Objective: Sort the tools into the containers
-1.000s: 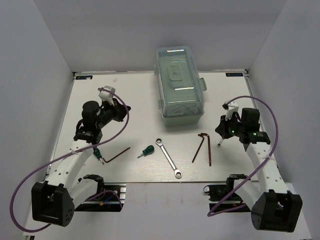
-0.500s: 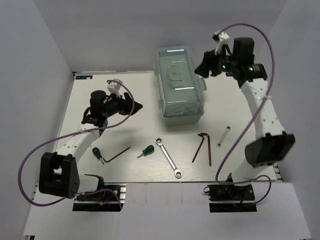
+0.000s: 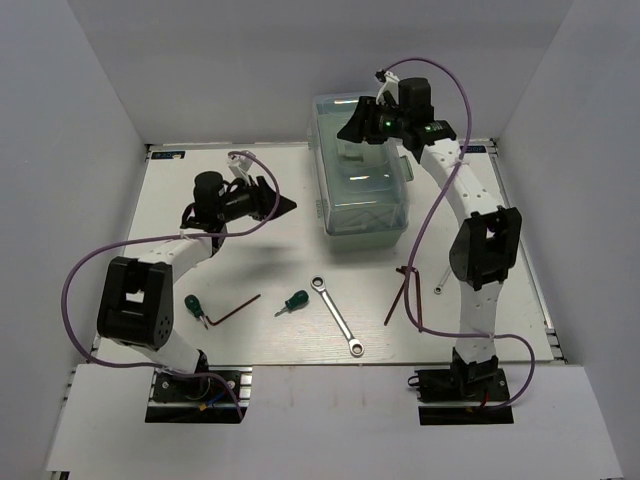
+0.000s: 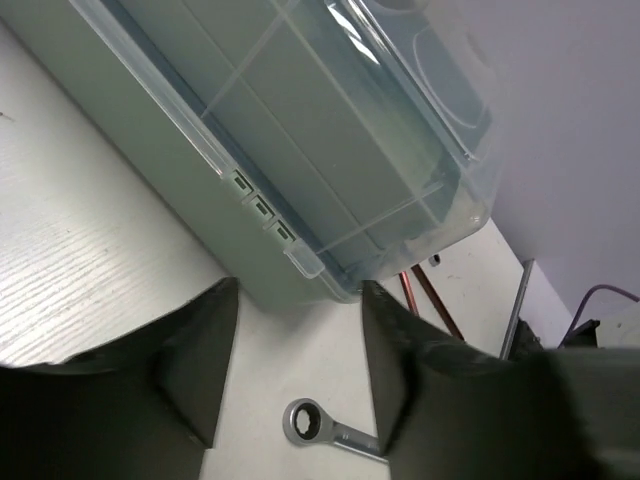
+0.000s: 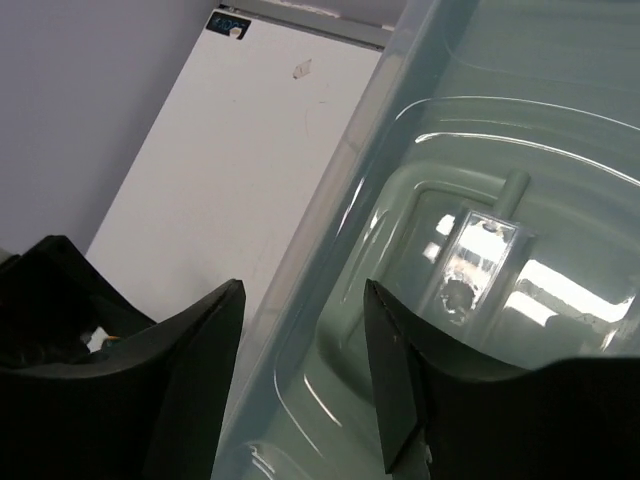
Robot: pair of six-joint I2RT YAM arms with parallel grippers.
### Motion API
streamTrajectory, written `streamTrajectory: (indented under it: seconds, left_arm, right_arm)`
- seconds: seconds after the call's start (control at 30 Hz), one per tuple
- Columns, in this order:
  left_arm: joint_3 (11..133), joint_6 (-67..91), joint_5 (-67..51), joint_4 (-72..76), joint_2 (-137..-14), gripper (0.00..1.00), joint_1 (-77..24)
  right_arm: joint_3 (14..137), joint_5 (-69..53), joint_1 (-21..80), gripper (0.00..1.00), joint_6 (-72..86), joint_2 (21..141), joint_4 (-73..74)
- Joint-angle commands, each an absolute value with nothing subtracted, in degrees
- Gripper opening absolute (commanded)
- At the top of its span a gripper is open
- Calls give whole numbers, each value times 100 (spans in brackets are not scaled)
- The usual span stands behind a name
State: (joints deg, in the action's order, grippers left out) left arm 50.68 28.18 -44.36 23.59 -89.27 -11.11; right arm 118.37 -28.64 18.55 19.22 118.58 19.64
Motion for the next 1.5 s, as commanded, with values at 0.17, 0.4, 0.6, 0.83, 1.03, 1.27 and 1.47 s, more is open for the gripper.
streamTrajectory:
  seconds: [0.17,0.4,0.6,0.83,1.03,1.27,1.47]
  left_arm:
    - [5545,2979,-4737,2900,-9166,72,-1195]
    - [5889,3093,-4737,2971,-9518,72,-1310]
    - [5941,3146,-4737,3199,-9633,72,-1362]
    - [5889,3146,-4790,3313,-9738,72,-1362]
    - [5941,3146,-4843,3366,-9800,73,-1362]
    - [6047,3146,-4896,3419,-9905,73,-1415]
    - [6267,3199,-4896,3419,-9957,73,-1468]
  right_arm:
    - [12410,-2083,2048,66,2347,12173,1600]
    - [12612,-1178,2381,66,2540,12340,1872]
    - [12647,-283,2715,66,2225,12427,1907]
    - [12683,746,2953,67,2013,12436,2030]
    - [12735,870,2997,67,1846,12393,2030]
    - [12797,1046,3015,67,1696,12392,2048]
    - [12551,976,2980,67,1916,12489,2153]
